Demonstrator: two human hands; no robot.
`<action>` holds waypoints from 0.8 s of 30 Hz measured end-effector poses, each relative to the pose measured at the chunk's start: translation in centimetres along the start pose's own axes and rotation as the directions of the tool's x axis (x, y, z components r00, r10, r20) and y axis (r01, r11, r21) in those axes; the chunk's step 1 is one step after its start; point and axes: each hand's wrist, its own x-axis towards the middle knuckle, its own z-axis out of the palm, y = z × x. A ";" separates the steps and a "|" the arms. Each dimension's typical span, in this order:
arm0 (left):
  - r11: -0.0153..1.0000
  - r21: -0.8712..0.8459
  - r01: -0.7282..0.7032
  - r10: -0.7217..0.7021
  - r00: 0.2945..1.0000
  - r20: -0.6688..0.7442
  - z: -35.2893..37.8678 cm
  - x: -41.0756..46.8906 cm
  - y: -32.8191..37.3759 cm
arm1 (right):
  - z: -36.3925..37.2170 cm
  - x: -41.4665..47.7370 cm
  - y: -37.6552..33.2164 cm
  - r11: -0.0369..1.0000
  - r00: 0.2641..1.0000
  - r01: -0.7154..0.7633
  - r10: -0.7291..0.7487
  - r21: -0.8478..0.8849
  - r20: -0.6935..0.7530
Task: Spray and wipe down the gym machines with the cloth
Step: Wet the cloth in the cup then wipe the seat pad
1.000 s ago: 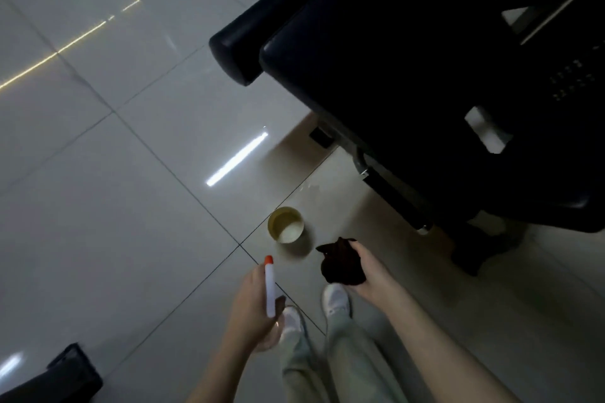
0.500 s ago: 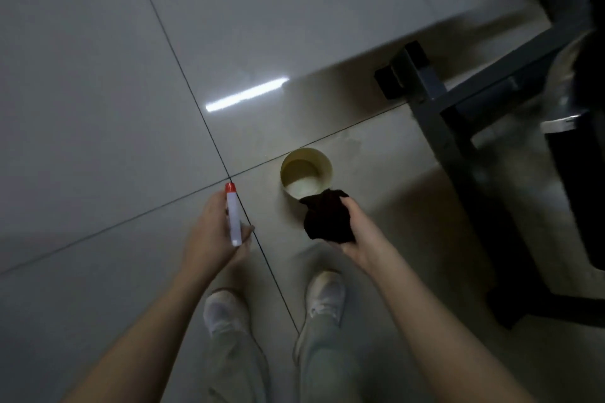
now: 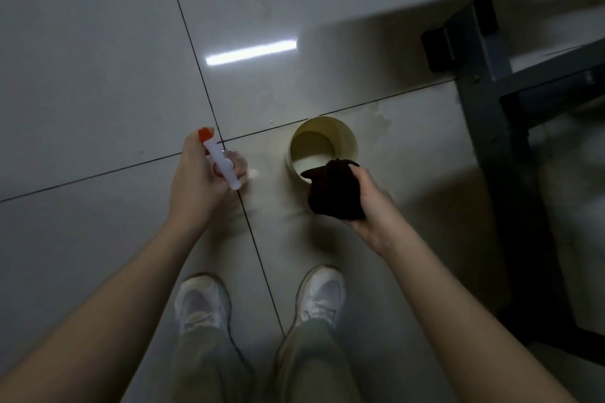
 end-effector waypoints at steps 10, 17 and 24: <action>0.975 0.187 0.117 -0.113 0.993 -0.030 -4.5 0.2 1.6 | 2.0 -0.7 -2.5 0.991 0.999 0.049 -0.046 -0.127 0.024; 0.845 0.306 -0.438 0.277 0.849 0.450 -2.9 -0.6 10.0 | 2.3 -2.4 -4.8 0.976 0.950 -0.005 0.073 -0.217 0.304; 0.799 0.289 -0.527 0.195 0.682 0.705 2.9 2.4 13.9 | 1.0 -2.8 -6.3 0.956 0.799 -0.050 0.211 -0.288 0.563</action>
